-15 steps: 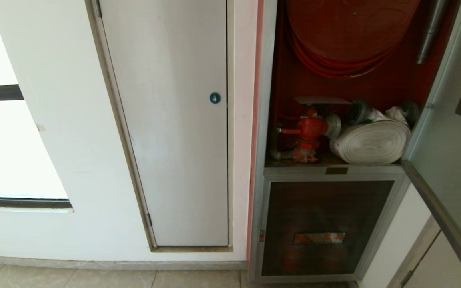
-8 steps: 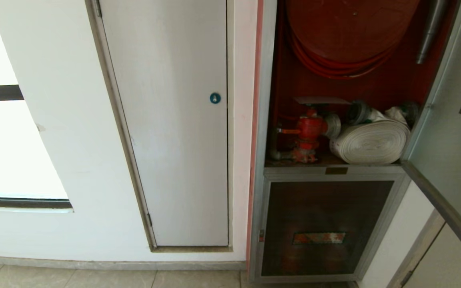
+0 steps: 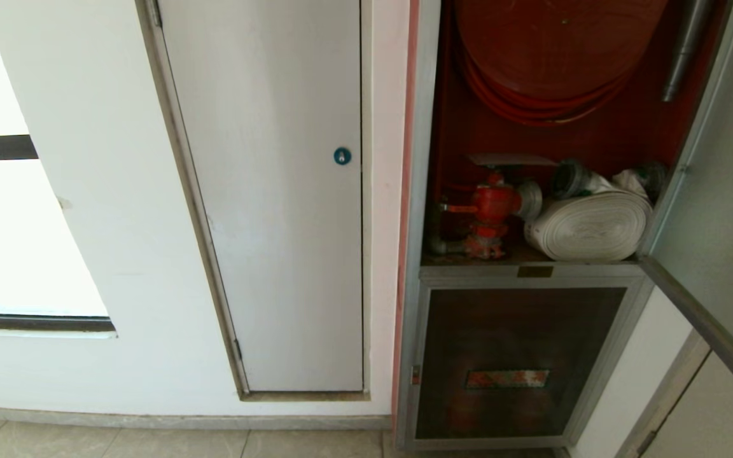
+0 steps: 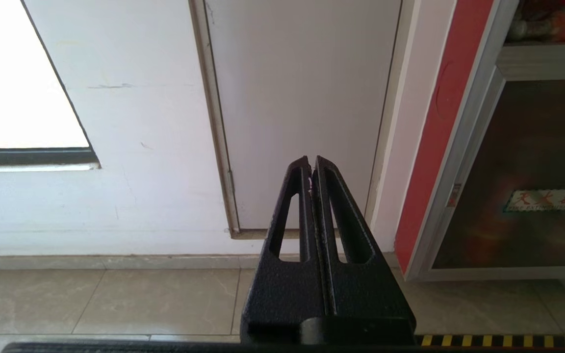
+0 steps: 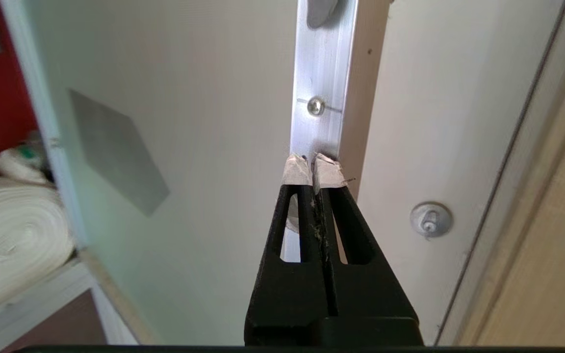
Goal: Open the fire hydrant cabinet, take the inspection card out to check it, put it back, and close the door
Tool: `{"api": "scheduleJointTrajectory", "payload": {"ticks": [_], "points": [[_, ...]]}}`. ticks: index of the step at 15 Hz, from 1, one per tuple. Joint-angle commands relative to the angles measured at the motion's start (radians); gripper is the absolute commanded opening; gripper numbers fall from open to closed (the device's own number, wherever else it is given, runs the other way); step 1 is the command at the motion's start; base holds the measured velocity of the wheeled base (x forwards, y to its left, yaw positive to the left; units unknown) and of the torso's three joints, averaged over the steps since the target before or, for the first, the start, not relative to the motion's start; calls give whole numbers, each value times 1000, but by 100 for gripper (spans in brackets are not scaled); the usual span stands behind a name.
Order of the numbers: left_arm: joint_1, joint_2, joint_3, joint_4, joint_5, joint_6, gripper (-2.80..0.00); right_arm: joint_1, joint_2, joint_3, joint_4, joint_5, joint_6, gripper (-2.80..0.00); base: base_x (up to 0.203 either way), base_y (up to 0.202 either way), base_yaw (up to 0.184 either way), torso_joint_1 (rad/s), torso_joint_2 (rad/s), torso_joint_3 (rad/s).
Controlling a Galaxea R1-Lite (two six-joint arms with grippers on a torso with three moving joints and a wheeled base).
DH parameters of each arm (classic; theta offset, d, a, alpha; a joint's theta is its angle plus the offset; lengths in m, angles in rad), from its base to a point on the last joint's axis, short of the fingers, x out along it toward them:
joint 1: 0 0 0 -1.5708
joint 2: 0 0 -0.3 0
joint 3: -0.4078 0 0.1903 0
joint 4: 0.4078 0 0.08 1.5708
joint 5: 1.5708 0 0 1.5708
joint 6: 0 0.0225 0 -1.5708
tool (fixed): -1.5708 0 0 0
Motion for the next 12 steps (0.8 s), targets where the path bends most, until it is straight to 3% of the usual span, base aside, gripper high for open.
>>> {"api": "scheduleJointTrajectory", "payload": {"ticks": [1,7,9,12], "points": [[0,1,0,0,0,1,-280,-20,23,-27,3,-4,-2,-280,0,0,0,0,0,0],[0,1,0,0,0,1,-280,-13,22,-58,74,62,-12,-280,0,0,0,0,0,0],[0,1,0,0,0,1,-280,59,10,-61,73,91,-29,-280,0,0,0,0,0,0],[0,1,0,0,0,1,-280,222,-37,-33,86,196,-32,-280,0,0,0,0,0,0]]}}
